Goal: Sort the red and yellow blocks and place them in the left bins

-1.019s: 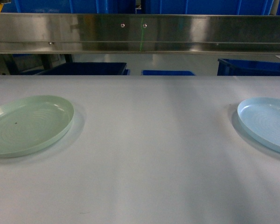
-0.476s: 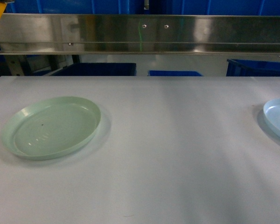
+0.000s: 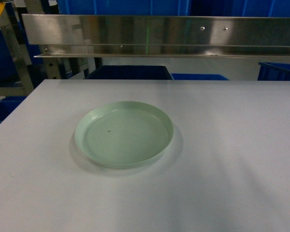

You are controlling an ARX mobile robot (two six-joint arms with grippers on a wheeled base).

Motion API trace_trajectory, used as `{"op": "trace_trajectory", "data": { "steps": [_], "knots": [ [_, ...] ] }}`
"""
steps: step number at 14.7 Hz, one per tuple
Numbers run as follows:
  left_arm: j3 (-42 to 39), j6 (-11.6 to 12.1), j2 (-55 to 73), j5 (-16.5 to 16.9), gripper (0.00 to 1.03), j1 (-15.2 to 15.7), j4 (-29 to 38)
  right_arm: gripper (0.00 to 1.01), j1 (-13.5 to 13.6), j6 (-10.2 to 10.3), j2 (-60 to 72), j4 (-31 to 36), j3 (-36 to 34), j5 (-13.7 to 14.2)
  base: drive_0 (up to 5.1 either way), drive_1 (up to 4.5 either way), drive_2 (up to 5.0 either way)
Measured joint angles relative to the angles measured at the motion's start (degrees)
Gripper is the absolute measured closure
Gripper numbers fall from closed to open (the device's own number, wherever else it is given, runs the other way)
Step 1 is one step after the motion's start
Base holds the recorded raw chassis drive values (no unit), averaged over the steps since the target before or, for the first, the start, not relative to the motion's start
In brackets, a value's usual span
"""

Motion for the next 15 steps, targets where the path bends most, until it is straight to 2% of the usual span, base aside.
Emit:
{"op": "trace_trajectory", "data": {
  "steps": [15],
  "knots": [
    [-0.11,0.0,-0.04,-0.02,0.76,0.02,-0.07,0.73,0.0,0.02,0.24,0.02,0.02,-0.13,-5.0,2.43,2.4]
  ]
}}
